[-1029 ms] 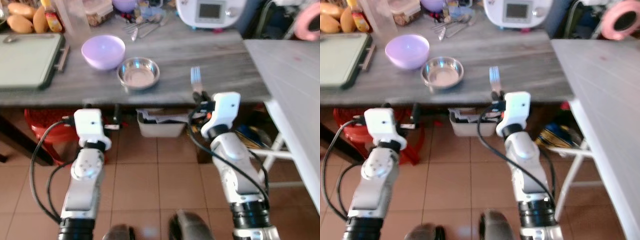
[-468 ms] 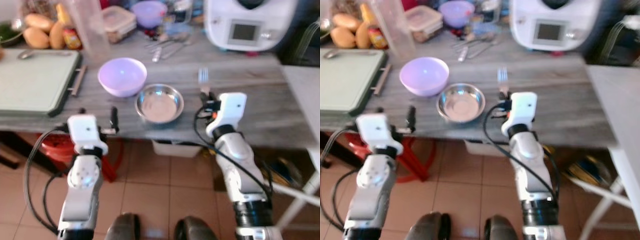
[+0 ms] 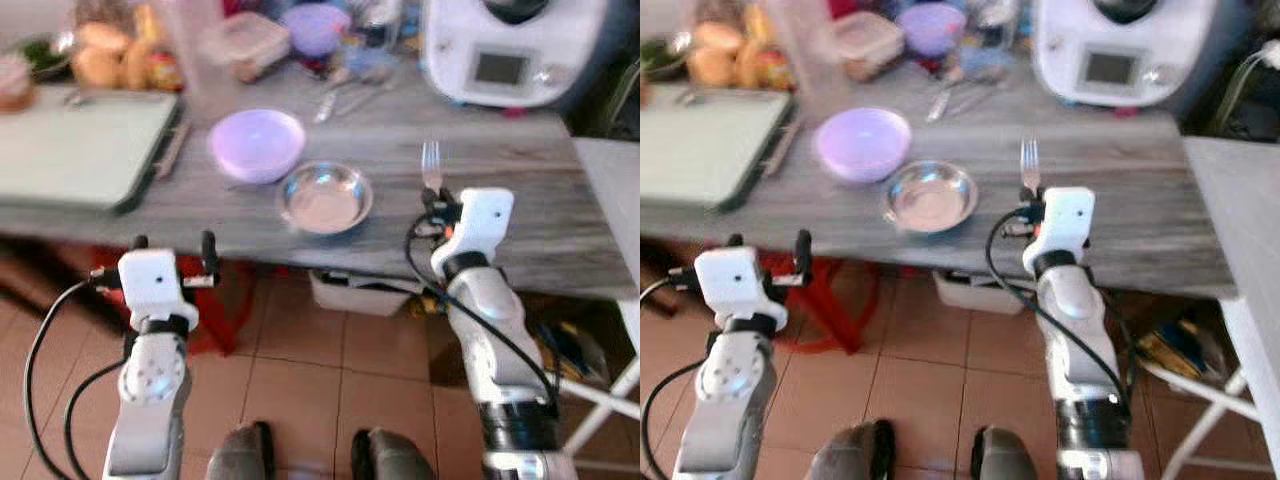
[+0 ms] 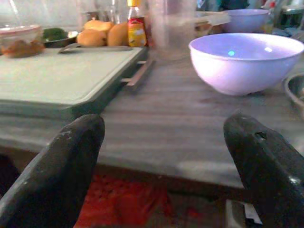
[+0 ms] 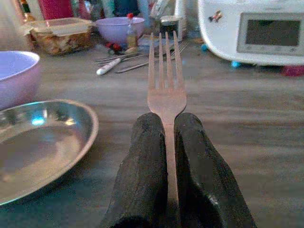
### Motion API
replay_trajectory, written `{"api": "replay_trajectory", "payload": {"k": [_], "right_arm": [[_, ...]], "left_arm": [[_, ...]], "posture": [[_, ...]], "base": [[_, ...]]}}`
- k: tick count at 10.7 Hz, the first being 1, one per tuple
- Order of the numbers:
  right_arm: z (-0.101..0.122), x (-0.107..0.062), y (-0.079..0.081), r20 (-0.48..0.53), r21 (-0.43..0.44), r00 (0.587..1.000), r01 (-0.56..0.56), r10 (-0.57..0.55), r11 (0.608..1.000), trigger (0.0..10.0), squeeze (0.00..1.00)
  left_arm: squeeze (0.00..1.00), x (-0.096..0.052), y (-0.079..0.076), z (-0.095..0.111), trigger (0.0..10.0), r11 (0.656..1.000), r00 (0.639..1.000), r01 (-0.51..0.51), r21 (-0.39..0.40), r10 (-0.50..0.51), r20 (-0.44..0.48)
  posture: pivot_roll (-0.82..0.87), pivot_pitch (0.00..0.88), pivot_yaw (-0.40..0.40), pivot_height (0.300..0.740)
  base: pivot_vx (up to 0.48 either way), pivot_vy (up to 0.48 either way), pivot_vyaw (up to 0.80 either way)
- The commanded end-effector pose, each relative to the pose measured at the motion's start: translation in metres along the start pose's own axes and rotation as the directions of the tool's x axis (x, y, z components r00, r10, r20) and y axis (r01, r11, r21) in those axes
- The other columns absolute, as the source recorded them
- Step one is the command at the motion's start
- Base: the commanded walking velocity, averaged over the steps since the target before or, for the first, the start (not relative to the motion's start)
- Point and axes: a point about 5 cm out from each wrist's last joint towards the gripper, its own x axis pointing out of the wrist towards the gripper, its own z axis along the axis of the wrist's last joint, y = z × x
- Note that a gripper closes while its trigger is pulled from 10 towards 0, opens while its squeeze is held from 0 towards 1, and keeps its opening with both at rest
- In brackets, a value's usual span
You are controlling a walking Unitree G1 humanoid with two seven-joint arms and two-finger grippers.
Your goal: Setting the table
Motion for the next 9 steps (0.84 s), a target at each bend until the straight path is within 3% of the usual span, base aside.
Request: {"api": "replay_trajectory", "payload": {"k": [1,3,6,9], "right_arm": [[-0.003,0.002,-0.011,-0.019,0.013,0.999,0.051,-0.05,0.999,10.0,0.0],[-0.011,0.012,-0.018,-0.094,0.055,0.993,0.077,-0.072,0.996,10.0,0.0],[-0.011,0.028,-0.014,-0.098,0.06,0.994,0.052,-0.046,0.997,10.0,0.0],[-0.009,0.047,0.0,-0.143,0.188,0.989,0.051,-0.024,0.981,10.0,0.0]], "left_arm": [[0.0,-0.002,0.001,0.001,10.0,1.0,1.0,0.009,0.012,-0.009,-0.007],[0.0,-0.007,0.001,-0.002,10.0,0.999,0.999,0.026,0.019,-0.026,-0.025],[0.0,-0.011,0.002,-0.001,10.0,0.999,0.999,0.031,0.023,-0.031,-0.035],[0.0,-0.015,0.004,0.0,10.0,0.998,0.998,0.047,0.035,-0.045,-0.049]], "posture": [[-0.01,0.21,0.005,0.74],[-0.01,0.23,0.006,0.74],[0.01,0.253,0.008,0.74],[0.03,0.282,0.017,0.74]], "base": [[0.0,0.0,0.0],[0.0,0.0,0.0],[0.0,0.0,0.0],[0.0,0.0,0.0]]}}
